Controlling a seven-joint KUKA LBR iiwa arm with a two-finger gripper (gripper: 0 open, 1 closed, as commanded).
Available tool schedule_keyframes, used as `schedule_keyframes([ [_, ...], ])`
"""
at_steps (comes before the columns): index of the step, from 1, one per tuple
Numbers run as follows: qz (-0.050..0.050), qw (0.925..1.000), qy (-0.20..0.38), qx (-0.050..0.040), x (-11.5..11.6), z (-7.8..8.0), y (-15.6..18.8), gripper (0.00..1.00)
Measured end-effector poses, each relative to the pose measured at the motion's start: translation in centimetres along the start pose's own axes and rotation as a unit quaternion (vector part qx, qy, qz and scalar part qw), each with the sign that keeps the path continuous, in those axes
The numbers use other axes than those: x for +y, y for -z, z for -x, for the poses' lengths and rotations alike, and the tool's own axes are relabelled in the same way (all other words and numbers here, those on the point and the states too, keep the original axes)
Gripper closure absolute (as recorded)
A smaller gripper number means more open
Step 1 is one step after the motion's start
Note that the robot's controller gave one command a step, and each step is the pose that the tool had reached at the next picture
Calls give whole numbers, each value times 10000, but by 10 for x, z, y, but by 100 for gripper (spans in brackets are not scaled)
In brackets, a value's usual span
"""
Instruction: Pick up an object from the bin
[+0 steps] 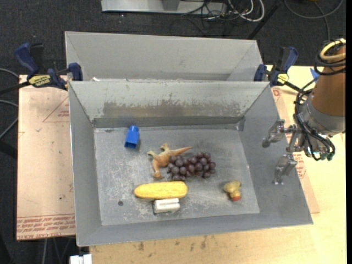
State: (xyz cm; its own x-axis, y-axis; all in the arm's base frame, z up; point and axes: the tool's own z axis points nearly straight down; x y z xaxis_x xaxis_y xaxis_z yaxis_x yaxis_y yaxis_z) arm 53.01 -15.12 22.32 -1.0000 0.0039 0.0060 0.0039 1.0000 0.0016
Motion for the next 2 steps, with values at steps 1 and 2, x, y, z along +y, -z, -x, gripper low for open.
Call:
schedule_keyframes([
  [1, -7, 10000, 18, -37, 1, 2, 4, 0],
  [2, -16, 9999, 89, -64, 14, -18, -46, 0],
])
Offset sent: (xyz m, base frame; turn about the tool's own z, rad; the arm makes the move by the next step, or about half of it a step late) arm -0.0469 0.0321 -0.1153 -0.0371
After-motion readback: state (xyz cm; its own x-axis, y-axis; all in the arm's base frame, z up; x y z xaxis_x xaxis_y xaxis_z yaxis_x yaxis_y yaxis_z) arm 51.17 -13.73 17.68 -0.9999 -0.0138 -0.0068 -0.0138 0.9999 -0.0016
